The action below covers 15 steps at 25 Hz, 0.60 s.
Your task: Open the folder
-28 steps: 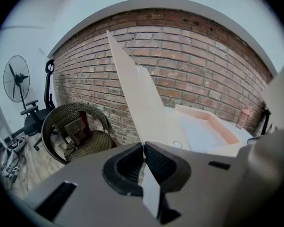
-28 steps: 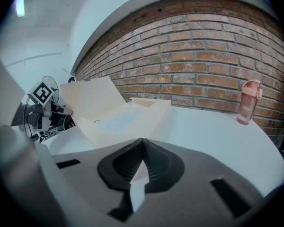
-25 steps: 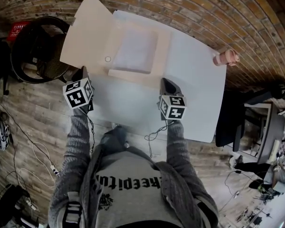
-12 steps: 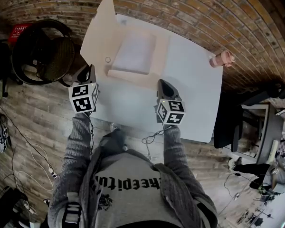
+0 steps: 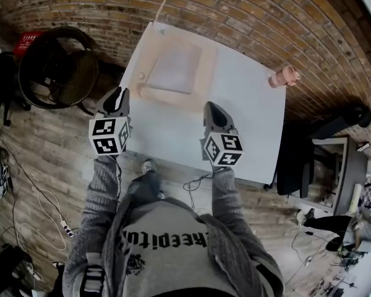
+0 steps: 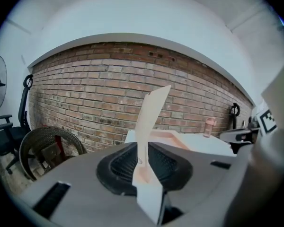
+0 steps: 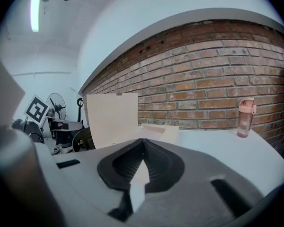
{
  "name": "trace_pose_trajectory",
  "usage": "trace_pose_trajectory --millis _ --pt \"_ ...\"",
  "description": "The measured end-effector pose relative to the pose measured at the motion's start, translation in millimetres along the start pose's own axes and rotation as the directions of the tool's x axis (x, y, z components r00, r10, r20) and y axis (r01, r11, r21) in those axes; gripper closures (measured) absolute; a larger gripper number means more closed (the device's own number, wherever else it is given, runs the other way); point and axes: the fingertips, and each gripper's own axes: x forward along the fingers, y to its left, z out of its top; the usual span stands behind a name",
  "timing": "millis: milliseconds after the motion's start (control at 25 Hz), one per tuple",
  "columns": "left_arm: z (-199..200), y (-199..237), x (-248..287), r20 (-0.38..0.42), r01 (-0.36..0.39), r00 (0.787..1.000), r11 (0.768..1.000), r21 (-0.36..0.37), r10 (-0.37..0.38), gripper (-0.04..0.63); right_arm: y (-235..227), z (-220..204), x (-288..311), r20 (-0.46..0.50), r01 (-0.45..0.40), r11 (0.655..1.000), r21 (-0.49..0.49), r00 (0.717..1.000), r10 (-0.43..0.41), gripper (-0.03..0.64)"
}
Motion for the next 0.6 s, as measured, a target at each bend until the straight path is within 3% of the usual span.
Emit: trace_pose_trajectory --millis 600 --pt "39.1 -29.9 -97.9 0.186 0.004 0.983 1.000 0.012 -0.006 0.581 34.1 36.4 -77.7 0.142 0.014 0.999 -0.049 0.990 -0.007 0.612"
